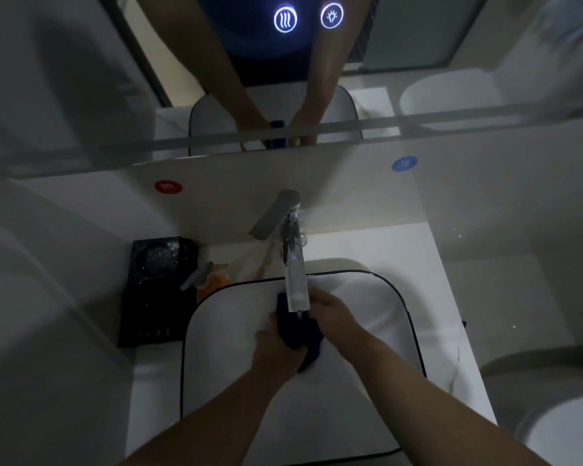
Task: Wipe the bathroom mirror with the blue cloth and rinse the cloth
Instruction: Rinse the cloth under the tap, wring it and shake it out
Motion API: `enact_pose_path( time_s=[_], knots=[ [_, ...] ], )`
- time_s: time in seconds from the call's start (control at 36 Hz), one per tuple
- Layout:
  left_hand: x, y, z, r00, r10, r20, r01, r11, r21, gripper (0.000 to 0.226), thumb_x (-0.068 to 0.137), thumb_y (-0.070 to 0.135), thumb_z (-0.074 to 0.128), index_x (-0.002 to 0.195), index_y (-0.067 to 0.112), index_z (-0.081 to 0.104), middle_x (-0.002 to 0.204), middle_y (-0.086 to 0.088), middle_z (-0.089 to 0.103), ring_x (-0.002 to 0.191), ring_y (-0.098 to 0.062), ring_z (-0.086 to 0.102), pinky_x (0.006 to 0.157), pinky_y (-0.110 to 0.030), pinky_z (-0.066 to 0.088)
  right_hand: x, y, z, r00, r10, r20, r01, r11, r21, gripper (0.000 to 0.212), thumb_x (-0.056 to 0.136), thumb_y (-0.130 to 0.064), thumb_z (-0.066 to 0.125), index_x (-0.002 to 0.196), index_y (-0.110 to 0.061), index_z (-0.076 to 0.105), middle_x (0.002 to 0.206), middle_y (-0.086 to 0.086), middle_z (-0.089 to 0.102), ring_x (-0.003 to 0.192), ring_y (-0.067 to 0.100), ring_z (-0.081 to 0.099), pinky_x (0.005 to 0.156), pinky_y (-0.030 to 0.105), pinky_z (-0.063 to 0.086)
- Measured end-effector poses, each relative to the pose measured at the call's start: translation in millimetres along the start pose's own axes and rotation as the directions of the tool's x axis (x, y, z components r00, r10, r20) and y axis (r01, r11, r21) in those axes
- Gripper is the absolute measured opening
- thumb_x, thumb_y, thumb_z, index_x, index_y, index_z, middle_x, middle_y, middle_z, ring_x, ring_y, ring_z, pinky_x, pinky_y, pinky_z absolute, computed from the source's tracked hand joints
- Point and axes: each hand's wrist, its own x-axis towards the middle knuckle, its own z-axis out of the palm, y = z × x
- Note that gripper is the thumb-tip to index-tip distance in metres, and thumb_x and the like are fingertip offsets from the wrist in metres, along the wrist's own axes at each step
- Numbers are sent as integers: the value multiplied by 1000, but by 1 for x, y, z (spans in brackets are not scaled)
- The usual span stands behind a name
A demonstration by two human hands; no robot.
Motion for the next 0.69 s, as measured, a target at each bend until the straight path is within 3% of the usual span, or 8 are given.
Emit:
enact_pose_path(
  time_s=[0.08,0.14,0.22,0.33,0.44,0.5,0.61,0.69],
  knots=[
    [12,1,1,992,-23,126,59,954,-294,3,100,15,67,103,14,66,98,-9,69,77,-19,70,70,-32,59,9,16,-2,989,-94,-116,80,989,-125,31,89,-19,58,104,-36,80,103,-6,79,101,20,75,90,38,61],
    [-1,9,-7,916,-18,400,282,738,-613,20,93,15,67,73,13,67,64,-2,62,48,-11,58,47,-24,49,12,27,-2,989,-42,-144,17,984,-176,30,92,-40,63,116,-27,75,109,-3,76,101,21,72,95,42,60],
    [-13,20,-25,811,-177,557,578,384,-720,20,93,20,64,105,8,74,84,-12,76,82,-31,72,74,-40,61,-4,14,9,980,197,38,-199,978,61,38,100,-55,63,125,-27,69,114,5,76,106,27,73,100,45,60],
    [-21,11,-44,856,-206,475,518,360,-776,51,87,22,66,133,1,67,114,-22,73,108,-43,69,89,-59,59,-13,-8,20,984,156,84,-167,976,140,6,105,-37,64,104,-33,69,118,8,76,100,23,70,95,39,59],
    [-28,7,-54,880,-127,457,474,235,-848,40,104,31,55,127,2,72,122,-26,74,115,-45,69,103,-66,55,-20,-28,37,981,156,119,-158,987,9,46,109,-26,58,68,-37,76,70,-13,74,84,11,65,86,28,55],
    [-34,9,-60,895,-71,440,445,144,-884,40,107,35,56,125,3,73,118,-23,77,110,-40,72,96,-56,59,-22,-37,44,966,202,159,-206,979,9,39,110,-30,56,77,-27,78,86,1,78,94,22,67,98,38,57],
    [-36,10,-59,888,-39,457,448,286,-847,32,102,41,69,109,10,72,86,-9,75,74,-24,70,69,-37,58,-19,-42,30,955,231,186,-224,973,-57,32,113,-28,51,125,-2,66,119,18,68,106,29,67,84,30,56],
    [-31,10,-54,922,-85,377,365,511,-779,39,101,29,73,129,3,66,83,-10,75,63,-21,72,57,-31,56,-22,-35,13,962,243,122,-224,963,-151,18,109,-24,55,100,-14,67,101,8,67,94,23,63,79,31,50]
  ],
)
